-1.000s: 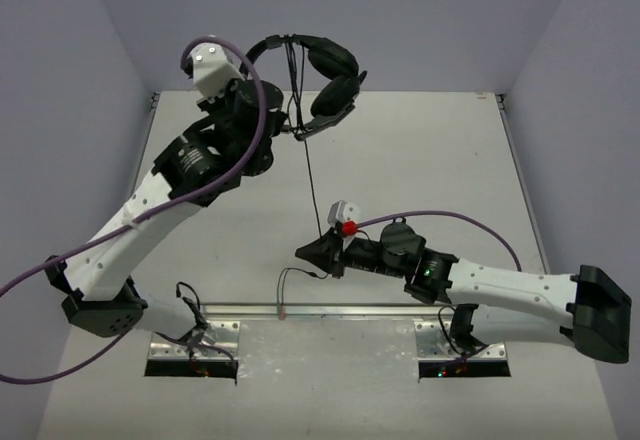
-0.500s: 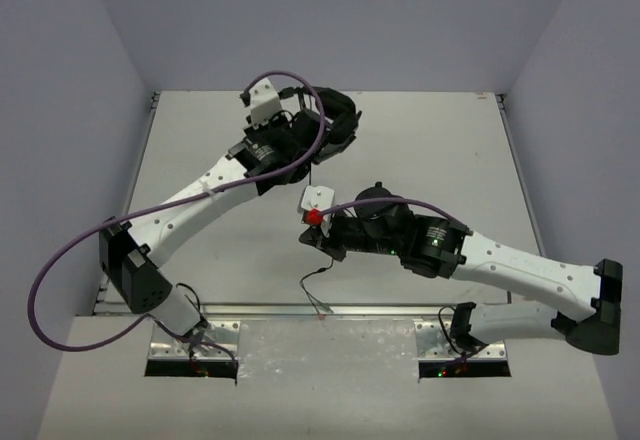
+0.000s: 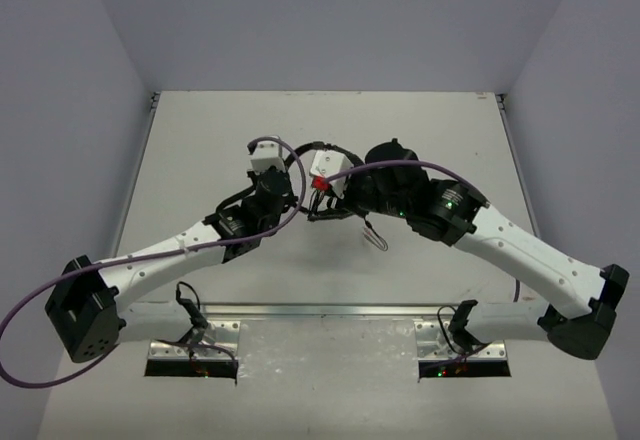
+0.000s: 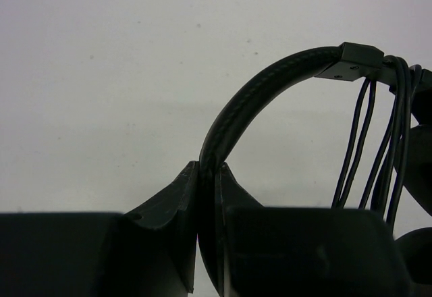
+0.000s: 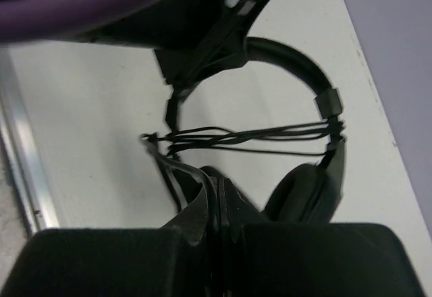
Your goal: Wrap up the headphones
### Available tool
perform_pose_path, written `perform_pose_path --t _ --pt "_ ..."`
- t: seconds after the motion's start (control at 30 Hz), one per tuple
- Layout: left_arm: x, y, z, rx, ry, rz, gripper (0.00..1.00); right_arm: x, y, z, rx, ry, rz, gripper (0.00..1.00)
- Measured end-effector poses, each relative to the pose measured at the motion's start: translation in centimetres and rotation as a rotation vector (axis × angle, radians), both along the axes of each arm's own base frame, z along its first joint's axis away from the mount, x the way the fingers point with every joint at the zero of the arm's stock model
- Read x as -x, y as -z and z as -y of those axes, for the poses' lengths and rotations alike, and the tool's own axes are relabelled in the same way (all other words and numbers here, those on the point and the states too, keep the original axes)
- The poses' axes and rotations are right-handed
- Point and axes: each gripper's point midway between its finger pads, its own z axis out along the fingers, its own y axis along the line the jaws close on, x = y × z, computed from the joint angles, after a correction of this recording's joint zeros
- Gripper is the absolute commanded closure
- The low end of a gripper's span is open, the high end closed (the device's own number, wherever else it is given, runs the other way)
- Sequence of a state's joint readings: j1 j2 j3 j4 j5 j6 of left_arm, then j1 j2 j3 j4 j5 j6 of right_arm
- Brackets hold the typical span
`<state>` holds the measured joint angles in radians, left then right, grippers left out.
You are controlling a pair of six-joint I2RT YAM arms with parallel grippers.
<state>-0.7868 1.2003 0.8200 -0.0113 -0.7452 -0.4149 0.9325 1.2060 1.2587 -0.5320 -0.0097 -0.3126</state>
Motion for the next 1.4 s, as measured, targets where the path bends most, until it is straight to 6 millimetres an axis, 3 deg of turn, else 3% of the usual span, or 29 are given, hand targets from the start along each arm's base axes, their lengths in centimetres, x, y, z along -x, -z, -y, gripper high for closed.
perform_pose_path --t 0.17,0.3,0.5,0.57,0.77,0.9,1.17,1.3,1.4 --pt "1.7 1.0 3.4 -0.056 0.201 0.005 1.00 -5.3 1.2 1.4 0.119 0.135 0.073 0.99" --pt "3.5 2.1 4.1 -0.066 0.294 -0.016 1.00 -9.6 2.4 4.9 0.222 0.286 0.125 0.99" --pt "5.4 -1.8 2.7 0.080 0.302 0.063 1.00 -12.4 2.7 7.0 0.263 0.371 0.171 0.99" --pt "6.0 -2.9 2.1 0.110 0.301 0.080 1.00 -12.6 2.4 6.7 0.235 0.357 0.183 0.99" --pt "7.8 -3.7 0.4 0.146 0.284 0.036 1.00 -11.2 3.3 5.3 0.094 0.256 0.111 0.95" --pt "8.9 -5.0 -0.1 0.139 0.312 0.006 1.00 -11.0 3.4 5.5 -0.024 0.245 0.050 0.97" --pt "10.0 -7.5 1.6 0.092 0.431 -0.075 1.00 -10.7 2.8 4.1 -0.187 0.213 -0.009 0.98" --pt "10.5 -7.3 1.1 0.076 0.430 -0.097 1.00 -10.2 3.1 3.5 -0.250 0.187 -0.045 0.99" --pt "10.6 -8.5 0.6 0.081 0.420 -0.083 1.00 -9.3 4.2 3.2 -0.286 0.173 -0.081 0.95"
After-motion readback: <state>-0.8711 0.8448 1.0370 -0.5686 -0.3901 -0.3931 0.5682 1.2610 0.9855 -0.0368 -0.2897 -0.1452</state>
